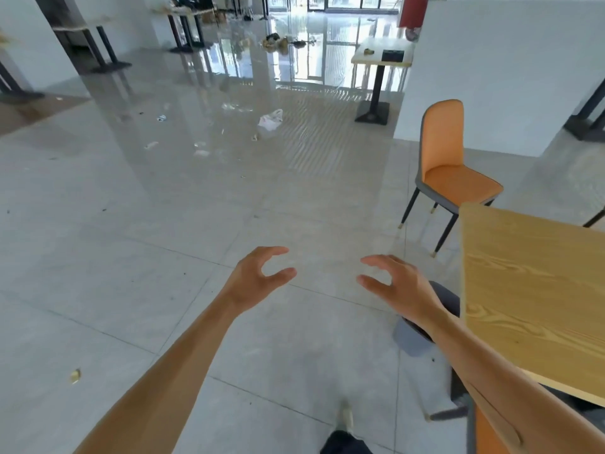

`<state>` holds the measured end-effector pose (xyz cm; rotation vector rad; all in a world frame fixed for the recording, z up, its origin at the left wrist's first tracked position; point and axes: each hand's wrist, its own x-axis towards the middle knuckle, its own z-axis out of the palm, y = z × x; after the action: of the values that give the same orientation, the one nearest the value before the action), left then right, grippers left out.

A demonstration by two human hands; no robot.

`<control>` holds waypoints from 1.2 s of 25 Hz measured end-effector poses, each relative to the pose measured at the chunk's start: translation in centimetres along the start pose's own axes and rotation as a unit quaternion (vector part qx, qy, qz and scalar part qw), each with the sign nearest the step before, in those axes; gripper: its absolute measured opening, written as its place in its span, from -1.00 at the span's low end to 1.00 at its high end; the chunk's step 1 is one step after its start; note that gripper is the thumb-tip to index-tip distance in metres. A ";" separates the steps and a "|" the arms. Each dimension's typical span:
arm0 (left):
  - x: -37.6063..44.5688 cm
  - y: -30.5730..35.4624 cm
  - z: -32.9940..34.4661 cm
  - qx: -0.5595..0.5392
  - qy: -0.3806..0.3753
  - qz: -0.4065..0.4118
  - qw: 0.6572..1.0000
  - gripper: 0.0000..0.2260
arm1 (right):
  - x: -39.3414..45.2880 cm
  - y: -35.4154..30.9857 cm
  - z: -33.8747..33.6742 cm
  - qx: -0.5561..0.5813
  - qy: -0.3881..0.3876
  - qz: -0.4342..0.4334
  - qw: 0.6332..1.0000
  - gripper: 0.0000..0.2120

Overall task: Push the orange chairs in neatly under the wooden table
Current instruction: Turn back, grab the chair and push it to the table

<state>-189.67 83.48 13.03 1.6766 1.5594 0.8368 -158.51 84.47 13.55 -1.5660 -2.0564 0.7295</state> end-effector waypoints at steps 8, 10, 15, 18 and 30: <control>18.1 -1.5 -0.1 0.013 -0.034 -0.021 0.999 -0.48 | 18.0 3.5 -1.3 0.021 -0.003 0.019 1.000 -0.60; 23.1 -0.9 -0.4 0.012 -0.036 -0.023 0.999 -0.49 | 22.6 3.9 -2.5 0.026 -0.003 0.019 0.999 -0.60; 34.2 -1.1 -1.0 0.007 -0.042 -0.017 0.999 -0.50 | 31.9 5.6 -4.4 0.019 0.007 0.028 0.999 -0.61; 41.0 -2.8 -0.9 -0.002 -0.057 -0.013 0.998 -0.49 | 37.5 7.6 -4.3 -0.001 0.007 0.051 0.999 -0.59; 75.2 -6.8 -3.2 0.052 -0.140 0.065 0.987 -0.57 | 66.1 11.9 -5.2 -0.135 0.066 0.165 0.975 -0.53</control>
<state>-190.71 158.99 9.35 1.8966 1.3319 0.5597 -163.25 151.66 12.13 -2.0820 -1.8796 0.4516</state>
